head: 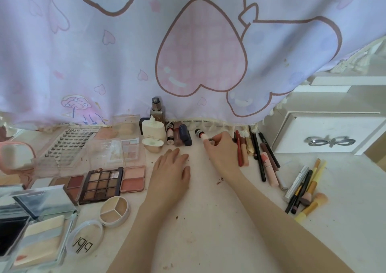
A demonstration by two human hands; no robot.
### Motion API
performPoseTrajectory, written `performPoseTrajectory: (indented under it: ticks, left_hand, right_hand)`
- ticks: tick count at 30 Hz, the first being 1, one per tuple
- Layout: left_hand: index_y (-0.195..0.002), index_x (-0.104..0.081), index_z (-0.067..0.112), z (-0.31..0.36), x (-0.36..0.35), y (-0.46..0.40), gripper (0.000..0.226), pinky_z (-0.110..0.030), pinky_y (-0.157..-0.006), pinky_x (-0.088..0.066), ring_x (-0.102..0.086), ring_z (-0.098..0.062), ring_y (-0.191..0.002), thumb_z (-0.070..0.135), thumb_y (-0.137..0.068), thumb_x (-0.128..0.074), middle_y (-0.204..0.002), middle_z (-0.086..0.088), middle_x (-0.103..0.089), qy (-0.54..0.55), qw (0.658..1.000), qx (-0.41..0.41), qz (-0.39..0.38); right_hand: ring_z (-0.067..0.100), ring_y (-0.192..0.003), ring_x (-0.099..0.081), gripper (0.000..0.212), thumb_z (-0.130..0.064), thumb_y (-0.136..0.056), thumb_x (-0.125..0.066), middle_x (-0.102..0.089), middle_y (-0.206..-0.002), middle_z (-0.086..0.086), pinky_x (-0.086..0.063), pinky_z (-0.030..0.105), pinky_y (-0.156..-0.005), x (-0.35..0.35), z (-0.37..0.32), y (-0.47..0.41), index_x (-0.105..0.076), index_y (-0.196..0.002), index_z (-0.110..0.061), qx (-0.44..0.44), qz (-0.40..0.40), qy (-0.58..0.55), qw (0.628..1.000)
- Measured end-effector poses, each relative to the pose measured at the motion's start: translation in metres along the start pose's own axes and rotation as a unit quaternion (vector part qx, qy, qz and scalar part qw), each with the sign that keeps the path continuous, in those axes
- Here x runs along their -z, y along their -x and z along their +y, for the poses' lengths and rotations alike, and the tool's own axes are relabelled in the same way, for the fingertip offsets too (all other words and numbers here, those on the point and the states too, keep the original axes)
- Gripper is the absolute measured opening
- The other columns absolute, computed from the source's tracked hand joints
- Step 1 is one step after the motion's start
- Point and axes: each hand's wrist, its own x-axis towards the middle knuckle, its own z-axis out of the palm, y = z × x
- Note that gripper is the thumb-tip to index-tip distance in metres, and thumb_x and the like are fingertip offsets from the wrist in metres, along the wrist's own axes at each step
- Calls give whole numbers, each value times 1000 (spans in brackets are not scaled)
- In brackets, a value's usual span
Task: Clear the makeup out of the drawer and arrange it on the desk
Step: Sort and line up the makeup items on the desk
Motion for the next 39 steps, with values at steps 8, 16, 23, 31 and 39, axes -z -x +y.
performPoseTrajectory:
  ticks: [8, 16, 23, 31, 39]
  left_hand:
    - [-148, -14, 27, -2, -1, 0, 48, -31, -115, 4, 1, -14, -144, 32, -101, -20, -157, 2, -4, -77, 995, -9, -56]
    - [-149, -3, 27, -2, -3, 1, 50, -34, -116, 7, 7, -15, -144, 37, -100, -13, -157, 2, 4, -123, 988, -13, -89]
    - [-149, -4, 27, -2, -2, 1, 50, -33, -116, 6, 6, -14, -144, 35, -100, -14, -157, 3, 4, -115, 989, -13, -91]
    - [-149, -5, 27, -2, -1, 1, 50, -33, -117, 4, 5, -14, -144, 35, -101, -14, -157, 3, 3, -115, 989, -13, -91]
    - [-149, -8, 27, -2, -1, 1, 49, -33, -116, 3, 3, -14, -144, 35, -101, -16, -157, 3, 1, -112, 990, -16, -86]
  right_hand:
    - [30, -107, -52, 24, -24, -91, -54, -60, -111, 12, -41, 39, -91, -31, -6, -14, -61, -107, -8, 51, -24, 157, 986]
    - [32, -110, -50, 28, -17, -94, -44, -57, -114, 15, -39, 38, -94, -10, -5, -4, -66, -111, -12, 89, -89, 186, 974]
    - [16, -88, -55, 17, -17, -91, -55, -64, -98, 4, -38, 24, -84, 51, 16, 25, -68, -99, -10, 140, -29, 206, 968]
    - [30, -95, -52, 23, -25, -92, -52, -54, -101, 13, -45, 42, -83, 110, 40, 27, -54, -103, -5, 30, 46, 332, 942]
    - [27, -93, -55, 29, -38, -95, -43, -50, -87, 4, -39, 37, -82, 111, 33, 20, -48, -84, -11, -26, 1, 447, 894]
